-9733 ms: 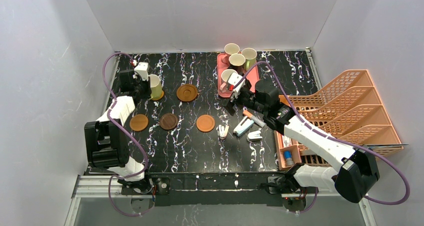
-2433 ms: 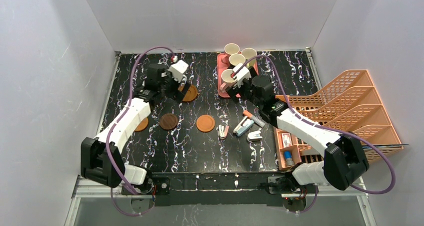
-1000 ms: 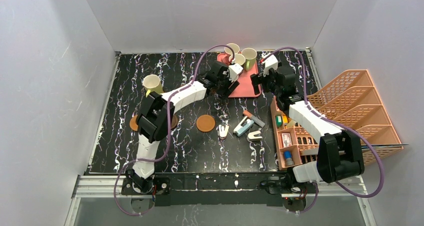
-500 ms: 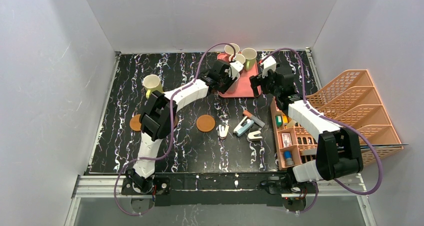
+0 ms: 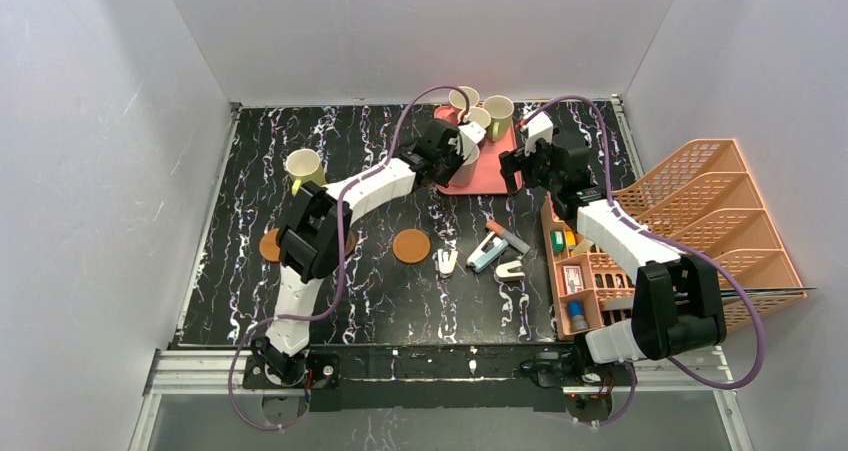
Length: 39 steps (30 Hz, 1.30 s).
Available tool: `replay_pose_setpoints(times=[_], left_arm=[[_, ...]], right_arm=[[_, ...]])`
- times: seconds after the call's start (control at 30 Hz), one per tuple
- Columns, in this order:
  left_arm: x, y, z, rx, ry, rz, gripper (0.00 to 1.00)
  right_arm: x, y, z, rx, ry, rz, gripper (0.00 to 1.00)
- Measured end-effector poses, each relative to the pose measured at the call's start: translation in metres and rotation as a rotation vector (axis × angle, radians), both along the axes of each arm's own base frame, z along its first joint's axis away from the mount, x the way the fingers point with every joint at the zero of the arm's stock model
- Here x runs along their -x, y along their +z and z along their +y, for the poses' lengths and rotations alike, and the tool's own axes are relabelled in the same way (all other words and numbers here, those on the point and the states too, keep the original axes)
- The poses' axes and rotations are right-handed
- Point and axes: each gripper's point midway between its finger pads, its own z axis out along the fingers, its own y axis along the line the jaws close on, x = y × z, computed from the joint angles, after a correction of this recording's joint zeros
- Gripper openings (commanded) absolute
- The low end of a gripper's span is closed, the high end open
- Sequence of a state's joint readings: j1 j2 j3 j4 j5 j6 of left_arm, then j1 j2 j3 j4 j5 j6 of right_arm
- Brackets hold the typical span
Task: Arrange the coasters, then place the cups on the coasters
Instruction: Pick up the cup from the tray, then place the cup on the coaster.
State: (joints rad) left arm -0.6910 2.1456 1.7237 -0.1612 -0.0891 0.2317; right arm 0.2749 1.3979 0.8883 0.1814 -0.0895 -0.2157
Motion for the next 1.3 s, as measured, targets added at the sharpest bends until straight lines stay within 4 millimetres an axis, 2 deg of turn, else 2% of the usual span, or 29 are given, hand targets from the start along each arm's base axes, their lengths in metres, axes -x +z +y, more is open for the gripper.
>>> replay_pose_setpoints(times=[0.17, 0.3, 0.57, 0.7, 0.73, 0.77, 0.83, 0.9, 0.93, 1.0, 1.1, 1.3], left_arm=[[0.023, 0.006, 0.018, -0.014, 0.001, 0.025, 0.00], [0.032, 0.025, 0.029, -0.007, 0.007, 0.011, 0.00], [0.045, 0.101, 0.056, 0.075, 0.041, -0.113, 0.00], [0.057, 0.129, 0.100, 0.115, 0.092, -0.170, 0.00], [0.062, 0.121, 0.109, 0.111, 0.095, -0.154, 0.00], [0.064, 0.135, 0.136, 0.133, 0.137, -0.185, 0.00], [0.072, 0.139, 0.169, 0.132, 0.185, -0.205, 0.00], [0.077, 0.142, 0.196, 0.113, 0.230, -0.231, 0.00], [0.080, 0.144, 0.203, 0.108, 0.238, -0.242, 0.00], [0.085, 0.147, 0.206, 0.106, 0.225, -0.256, 0.00], [0.088, 0.143, 0.196, 0.121, 0.177, -0.247, 0.00], [0.085, 0.109, 0.176, 0.133, 0.107, -0.177, 0.00]], right_arm=[[0.001, 0.000, 0.001, -0.007, 0.006, 0.003, 0.98], [0.001, 0.001, 0.001, -0.017, 0.009, 0.007, 0.98], [0.002, 0.010, -0.007, -0.047, -0.002, -0.004, 0.98], [0.000, 0.013, -0.013, -0.055, -0.009, -0.008, 0.98], [0.000, 0.013, -0.014, -0.058, -0.006, -0.008, 0.98], [0.000, 0.014, -0.014, -0.060, -0.004, -0.009, 0.98], [0.002, 0.016, -0.013, -0.068, 0.010, -0.011, 0.98], [0.004, 0.019, -0.010, -0.078, 0.031, -0.017, 0.98], [0.005, 0.021, -0.008, -0.082, 0.040, -0.020, 0.98], [0.007, 0.025, -0.005, -0.090, 0.061, -0.026, 0.98], [0.008, 0.026, -0.003, -0.092, 0.077, -0.028, 0.98], [0.008, 0.026, -0.003, -0.076, 0.083, -0.038, 0.98]])
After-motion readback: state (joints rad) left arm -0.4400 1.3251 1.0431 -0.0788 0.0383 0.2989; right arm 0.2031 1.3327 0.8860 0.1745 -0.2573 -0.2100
